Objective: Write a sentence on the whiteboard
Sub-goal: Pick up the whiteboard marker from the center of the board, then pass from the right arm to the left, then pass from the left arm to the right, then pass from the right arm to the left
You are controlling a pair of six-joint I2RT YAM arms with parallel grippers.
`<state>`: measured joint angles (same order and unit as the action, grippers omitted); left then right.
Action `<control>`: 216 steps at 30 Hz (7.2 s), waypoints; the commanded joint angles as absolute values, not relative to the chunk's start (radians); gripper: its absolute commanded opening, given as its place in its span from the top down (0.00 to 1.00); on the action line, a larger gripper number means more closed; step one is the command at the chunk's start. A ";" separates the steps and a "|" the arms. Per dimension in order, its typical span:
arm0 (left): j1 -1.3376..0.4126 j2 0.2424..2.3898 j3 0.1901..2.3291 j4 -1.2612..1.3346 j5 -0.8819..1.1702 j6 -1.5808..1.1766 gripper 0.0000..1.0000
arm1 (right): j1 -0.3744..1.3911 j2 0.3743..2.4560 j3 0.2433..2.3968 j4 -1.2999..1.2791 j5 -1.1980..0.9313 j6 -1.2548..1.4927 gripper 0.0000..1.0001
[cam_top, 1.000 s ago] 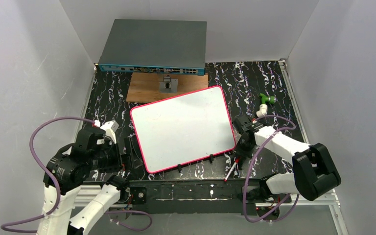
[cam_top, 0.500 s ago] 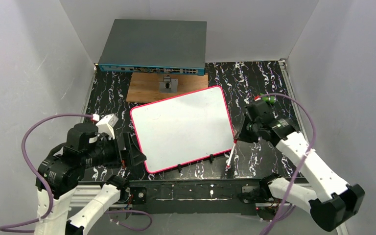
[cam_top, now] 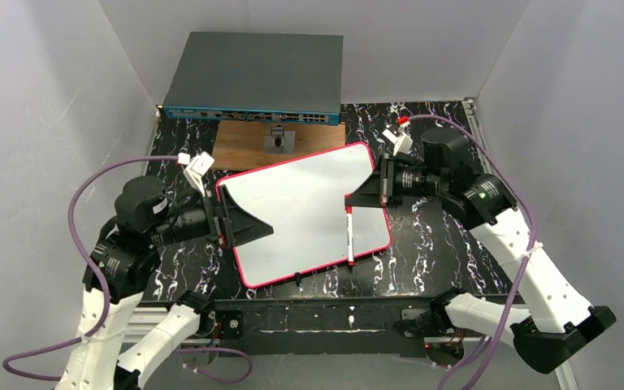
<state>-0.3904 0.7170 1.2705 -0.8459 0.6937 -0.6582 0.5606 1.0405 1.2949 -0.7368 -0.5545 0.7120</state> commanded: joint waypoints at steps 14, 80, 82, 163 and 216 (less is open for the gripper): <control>-0.404 0.769 1.168 -0.241 0.784 -0.998 0.20 | 0.860 1.387 1.714 -0.319 -0.638 0.982 0.99; -0.405 0.661 1.086 -0.036 0.110 -1.226 1.00 | 0.924 1.187 1.536 -0.312 -0.228 0.882 0.22; -0.405 0.657 1.063 -0.023 0.084 -1.248 1.00 | 0.926 1.196 1.536 -0.271 -0.211 0.885 0.23; -0.406 0.426 1.071 -0.529 -0.172 -1.104 0.31 | 0.991 1.505 1.904 -0.579 -0.462 0.837 0.99; -0.089 0.678 1.446 -0.936 0.663 -0.184 0.13 | 0.664 1.463 1.913 -1.065 -0.897 0.465 0.99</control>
